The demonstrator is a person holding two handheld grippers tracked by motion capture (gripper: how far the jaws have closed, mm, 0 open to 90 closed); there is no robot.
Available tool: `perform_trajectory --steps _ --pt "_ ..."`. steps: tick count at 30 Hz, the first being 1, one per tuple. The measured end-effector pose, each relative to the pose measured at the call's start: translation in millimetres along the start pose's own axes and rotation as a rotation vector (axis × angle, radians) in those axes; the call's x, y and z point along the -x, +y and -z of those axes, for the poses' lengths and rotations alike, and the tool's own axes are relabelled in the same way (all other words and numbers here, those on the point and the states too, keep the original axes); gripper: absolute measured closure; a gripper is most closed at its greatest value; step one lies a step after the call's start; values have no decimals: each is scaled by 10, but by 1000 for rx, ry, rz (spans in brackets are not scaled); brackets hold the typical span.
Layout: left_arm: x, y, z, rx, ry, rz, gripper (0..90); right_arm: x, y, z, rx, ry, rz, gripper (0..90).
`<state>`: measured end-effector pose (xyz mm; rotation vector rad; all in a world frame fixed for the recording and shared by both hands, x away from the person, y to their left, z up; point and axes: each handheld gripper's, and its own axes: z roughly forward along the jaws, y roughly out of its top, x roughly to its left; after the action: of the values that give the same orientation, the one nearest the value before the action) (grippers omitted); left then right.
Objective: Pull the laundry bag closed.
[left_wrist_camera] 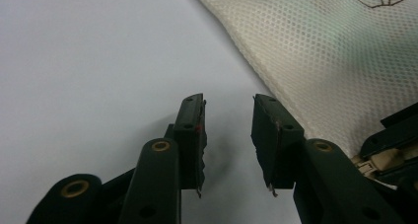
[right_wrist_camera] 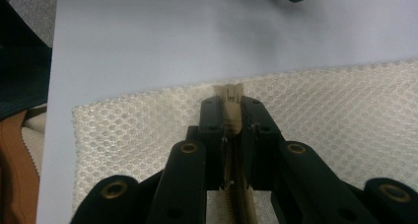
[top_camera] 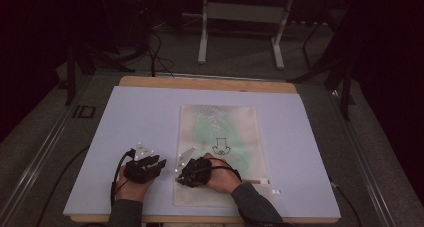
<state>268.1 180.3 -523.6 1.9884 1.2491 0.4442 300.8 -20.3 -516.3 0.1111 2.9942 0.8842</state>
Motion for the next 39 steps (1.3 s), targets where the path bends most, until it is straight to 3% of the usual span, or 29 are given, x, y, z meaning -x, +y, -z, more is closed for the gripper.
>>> perform_trajectory --steps 7,14,39 --pt "23 0 8 0 -36 -1 733 -6 -23 -1 13 -1 -8 812" --pt "85 14 -3 -20 -60 -46 885 -26 -16 -4 8 -16 9 812" --pt "301 33 -89 -46 -151 -112 888 -53 -33 -7 21 -35 10 811"
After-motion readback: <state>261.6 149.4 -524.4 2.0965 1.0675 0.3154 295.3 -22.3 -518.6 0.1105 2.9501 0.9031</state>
